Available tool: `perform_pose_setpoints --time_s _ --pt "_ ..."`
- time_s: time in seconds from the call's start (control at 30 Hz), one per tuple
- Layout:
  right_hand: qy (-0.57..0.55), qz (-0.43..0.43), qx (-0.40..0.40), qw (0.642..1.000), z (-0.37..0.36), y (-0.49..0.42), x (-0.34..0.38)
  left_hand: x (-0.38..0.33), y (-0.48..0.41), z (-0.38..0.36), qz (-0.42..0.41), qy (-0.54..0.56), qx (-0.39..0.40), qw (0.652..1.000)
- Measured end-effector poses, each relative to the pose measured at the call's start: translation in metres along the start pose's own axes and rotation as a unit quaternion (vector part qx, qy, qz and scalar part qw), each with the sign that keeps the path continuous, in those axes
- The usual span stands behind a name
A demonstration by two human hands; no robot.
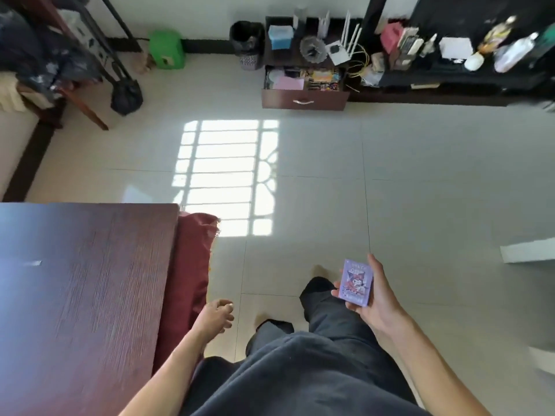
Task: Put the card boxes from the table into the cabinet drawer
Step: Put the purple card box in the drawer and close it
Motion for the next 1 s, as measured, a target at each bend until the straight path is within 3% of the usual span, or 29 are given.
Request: perform_pose_setpoints --time_s 0.17,0.37,0.7,0.93,1.0 --pt "-0.032 0.006 -0.040 0.999 0.050 -0.036 0.048 -0.091 -0.011 -0.038 -0.055 -0.044 0.010 0.997" --pt "-0.041 -0.006 -0.048 0.998 0.080 -0.073 0.115 -0.139 -0.021 -0.065 -0.044 -0.070 0.014 0.996" --pt "-0.035 -0.014 -0.040 0.998 0.051 -0.148 0.230 -0.192 -0.079 -0.064 -0.015 -0.160 0.014 0.987" --pt "-0.074 -0.023 -0.055 0.995 0.022 -0.201 0.321 -0.347 -0.168 -0.058 -0.073 -0.200 0.072 0.974" --pt "-0.073 -0.020 -0.058 0.995 0.016 -0.212 0.340 -0.407 -0.190 -0.054 -0.067 -0.174 0.053 0.981"
Point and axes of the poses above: each hand's wrist, its own y-axis away from the middle knuckle, its own z-axis out of the back of the hand, x = y × z, the point moved 9 cm from there along -y, towards the middle knuckle, and after that the axes turned 15 degrees about -x, right-handed, at the moved point
